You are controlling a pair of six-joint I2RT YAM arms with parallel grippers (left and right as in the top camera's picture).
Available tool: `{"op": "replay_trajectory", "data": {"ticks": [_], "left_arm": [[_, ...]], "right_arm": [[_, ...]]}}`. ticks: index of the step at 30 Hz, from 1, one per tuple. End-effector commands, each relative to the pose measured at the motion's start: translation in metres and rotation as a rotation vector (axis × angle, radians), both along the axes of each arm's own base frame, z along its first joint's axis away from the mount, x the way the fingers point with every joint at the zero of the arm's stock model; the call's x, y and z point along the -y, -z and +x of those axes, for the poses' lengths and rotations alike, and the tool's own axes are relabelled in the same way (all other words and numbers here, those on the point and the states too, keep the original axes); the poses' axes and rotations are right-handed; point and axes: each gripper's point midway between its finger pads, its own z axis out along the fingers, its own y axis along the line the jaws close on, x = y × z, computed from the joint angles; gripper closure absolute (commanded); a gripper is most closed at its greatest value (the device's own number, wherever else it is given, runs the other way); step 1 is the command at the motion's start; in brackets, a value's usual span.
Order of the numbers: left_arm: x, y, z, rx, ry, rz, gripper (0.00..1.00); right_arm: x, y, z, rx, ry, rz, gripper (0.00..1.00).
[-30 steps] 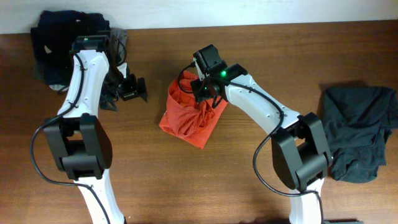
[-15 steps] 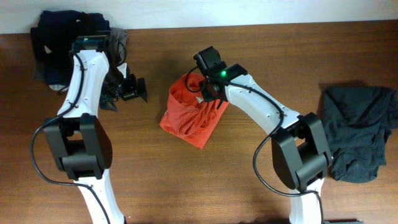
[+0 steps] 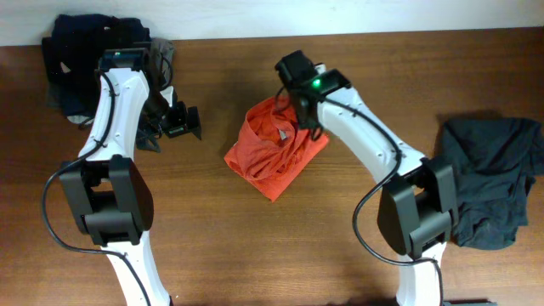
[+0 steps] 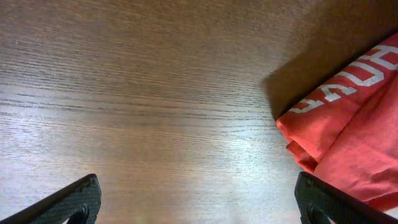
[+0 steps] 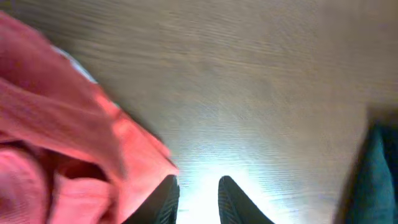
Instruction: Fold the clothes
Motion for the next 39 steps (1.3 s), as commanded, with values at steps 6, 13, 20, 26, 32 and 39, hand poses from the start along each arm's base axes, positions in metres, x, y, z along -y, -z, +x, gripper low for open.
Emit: {"op": "replay_trajectory", "data": {"ticks": [6, 13, 20, 26, 32, 39], "left_arm": [[0.016, 0.004, 0.003, 0.011, 0.03, -0.006, 0.01], [0.02, 0.004, 0.003, 0.015, 0.047, 0.005, 0.01], [0.02, 0.004, 0.003, 0.014, 0.047, 0.005, 0.01], [0.02, 0.004, 0.002, 0.011, 0.047, 0.005, 0.01], [0.02, 0.004, 0.003, 0.012, 0.047, 0.005, 0.01], [0.02, 0.004, 0.002, 0.011, 0.047, 0.005, 0.01]], "right_arm": [[-0.065, -0.03, 0.003, -0.056, -0.157, 0.396, 0.56], [-0.102, -0.032, -0.006, -0.097, -0.34, 0.501, 0.45], [-0.121, -0.01, -0.011, -0.132, -0.368, 0.48, 0.45], [-0.126, 0.02, -0.009, -0.158, -0.364, 0.421, 0.45], [-0.122, 0.028, -0.001, -0.142, -0.351, 0.381, 0.45], [-0.116, 0.044, 0.003, -0.151, -0.334, 0.336, 0.45]]}}
